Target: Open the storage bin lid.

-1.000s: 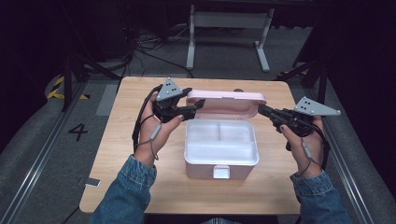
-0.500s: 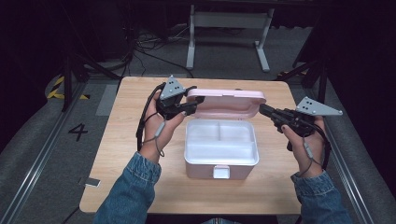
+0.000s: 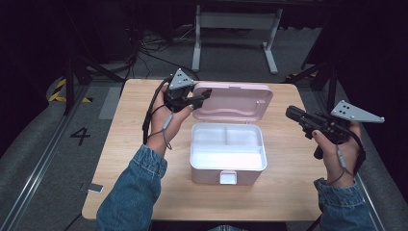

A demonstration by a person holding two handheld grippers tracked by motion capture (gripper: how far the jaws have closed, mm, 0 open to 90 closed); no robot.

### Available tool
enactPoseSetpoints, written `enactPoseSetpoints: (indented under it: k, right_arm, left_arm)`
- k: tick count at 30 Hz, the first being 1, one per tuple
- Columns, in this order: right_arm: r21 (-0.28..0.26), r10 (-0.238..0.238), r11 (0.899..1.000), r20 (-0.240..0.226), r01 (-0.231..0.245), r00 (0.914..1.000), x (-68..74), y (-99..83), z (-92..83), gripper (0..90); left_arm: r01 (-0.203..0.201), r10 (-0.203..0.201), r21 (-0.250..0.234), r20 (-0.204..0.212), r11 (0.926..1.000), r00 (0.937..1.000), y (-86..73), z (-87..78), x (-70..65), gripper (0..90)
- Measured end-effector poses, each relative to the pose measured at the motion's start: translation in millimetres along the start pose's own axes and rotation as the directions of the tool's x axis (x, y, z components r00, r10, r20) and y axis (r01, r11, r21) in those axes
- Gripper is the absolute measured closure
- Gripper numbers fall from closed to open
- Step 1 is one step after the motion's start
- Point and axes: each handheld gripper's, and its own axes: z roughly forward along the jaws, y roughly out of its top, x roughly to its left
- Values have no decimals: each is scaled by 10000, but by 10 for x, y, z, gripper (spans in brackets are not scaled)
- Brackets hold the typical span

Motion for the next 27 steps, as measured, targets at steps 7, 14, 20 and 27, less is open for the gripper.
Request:
enactPoseSetpoints:
  k: [7,14,20,27]
  right_arm:
    - [-11,160,9999,226,-160,9996,-84,-17,-63,829]
    - [114,201,9997,238,-204,9995,-118,-38,-72,822]
    - [172,279,9994,270,-284,9992,-160,-66,-58,817]
    - [380,283,9988,244,-292,9993,-166,-89,-27,810]
  left_arm:
    - [358,-358,145,5,9993,9994,33,123,113,591]
    - [642,-639,304,-93,9975,9979,34,263,229,572]
    - [1251,-1251,371,-19,9915,9921,19,401,345,556]
    - [1433,-1424,503,-206,9884,9896,-11,526,405,513]
